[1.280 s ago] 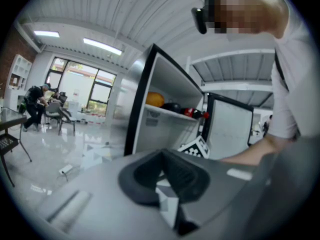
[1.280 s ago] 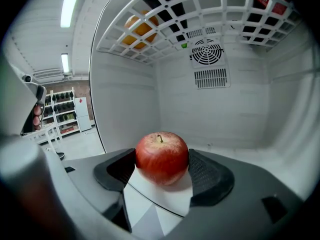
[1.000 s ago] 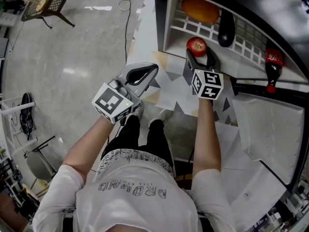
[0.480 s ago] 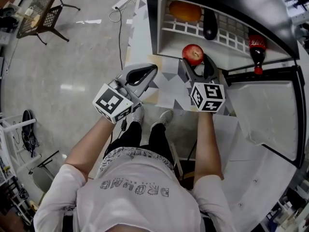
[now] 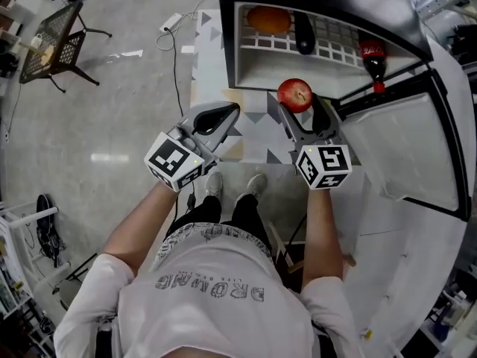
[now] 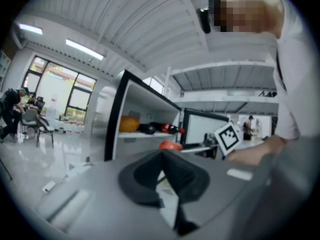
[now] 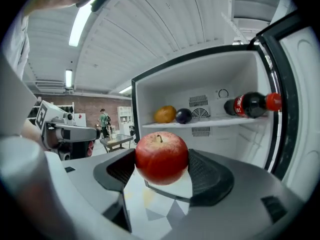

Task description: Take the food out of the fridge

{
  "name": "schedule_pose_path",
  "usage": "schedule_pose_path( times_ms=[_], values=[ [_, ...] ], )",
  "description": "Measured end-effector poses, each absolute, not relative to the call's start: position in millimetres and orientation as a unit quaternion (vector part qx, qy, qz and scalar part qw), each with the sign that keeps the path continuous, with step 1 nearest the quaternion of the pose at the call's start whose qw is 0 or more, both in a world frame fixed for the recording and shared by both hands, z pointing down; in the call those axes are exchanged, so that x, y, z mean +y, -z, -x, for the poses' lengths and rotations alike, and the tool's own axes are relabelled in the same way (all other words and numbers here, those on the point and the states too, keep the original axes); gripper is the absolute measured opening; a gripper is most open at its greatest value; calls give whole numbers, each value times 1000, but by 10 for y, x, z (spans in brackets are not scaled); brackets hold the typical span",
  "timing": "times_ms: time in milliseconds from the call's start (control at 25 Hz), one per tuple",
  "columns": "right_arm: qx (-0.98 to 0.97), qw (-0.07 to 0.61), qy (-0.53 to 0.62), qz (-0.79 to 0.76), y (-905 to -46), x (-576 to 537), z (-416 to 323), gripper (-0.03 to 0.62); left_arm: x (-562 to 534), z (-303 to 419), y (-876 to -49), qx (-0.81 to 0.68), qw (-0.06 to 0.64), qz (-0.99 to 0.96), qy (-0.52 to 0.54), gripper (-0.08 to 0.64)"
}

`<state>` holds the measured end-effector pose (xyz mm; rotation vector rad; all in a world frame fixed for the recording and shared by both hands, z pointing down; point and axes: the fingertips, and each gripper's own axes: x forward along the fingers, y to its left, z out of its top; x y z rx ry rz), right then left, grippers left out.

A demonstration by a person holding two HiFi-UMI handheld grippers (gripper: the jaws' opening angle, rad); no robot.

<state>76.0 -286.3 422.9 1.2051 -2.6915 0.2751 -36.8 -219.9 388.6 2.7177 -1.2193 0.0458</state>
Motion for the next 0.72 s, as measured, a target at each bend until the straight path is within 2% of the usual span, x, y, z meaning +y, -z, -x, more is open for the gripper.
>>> schedule_pose_path(
  times_ms=[720],
  values=[
    [-900, 54, -80, -426, -3634, -2147, -890, 302, -1915, 342, -3591, -367, 64, -928, 3, 8]
  ],
)
